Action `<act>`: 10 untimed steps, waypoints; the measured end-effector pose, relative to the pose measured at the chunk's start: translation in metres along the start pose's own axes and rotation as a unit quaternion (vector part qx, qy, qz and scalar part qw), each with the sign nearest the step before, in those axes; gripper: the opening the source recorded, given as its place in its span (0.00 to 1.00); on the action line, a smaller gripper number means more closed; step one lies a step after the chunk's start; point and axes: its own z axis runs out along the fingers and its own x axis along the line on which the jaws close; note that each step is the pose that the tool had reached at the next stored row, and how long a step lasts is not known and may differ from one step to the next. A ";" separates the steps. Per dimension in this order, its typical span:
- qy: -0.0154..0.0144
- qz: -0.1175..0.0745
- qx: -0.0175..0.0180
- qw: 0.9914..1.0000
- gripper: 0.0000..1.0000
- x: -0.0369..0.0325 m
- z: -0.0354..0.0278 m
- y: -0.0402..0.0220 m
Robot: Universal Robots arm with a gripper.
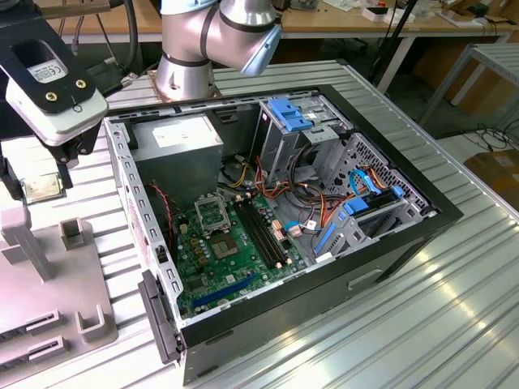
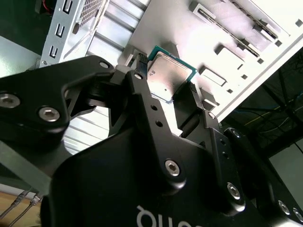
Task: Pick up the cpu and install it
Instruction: 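Pick up the cpu and move it towards the insertion slot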
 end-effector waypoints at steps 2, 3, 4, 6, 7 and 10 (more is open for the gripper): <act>0.000 0.000 0.000 1.000 0.47 -0.0016 0.0000 0.0000; 0.000 0.000 0.000 1.000 0.47 -0.0024 0.0000 -0.0001; 0.000 0.000 0.000 1.000 0.47 -0.0034 -0.0001 -0.0001; 0.000 0.000 0.000 1.000 0.47 -0.0052 -0.0001 -0.0001; 0.000 0.000 0.000 1.000 0.47 -0.0059 -0.0001 -0.0002; 0.000 0.000 0.000 1.000 0.47 -0.0096 -0.0001 -0.0003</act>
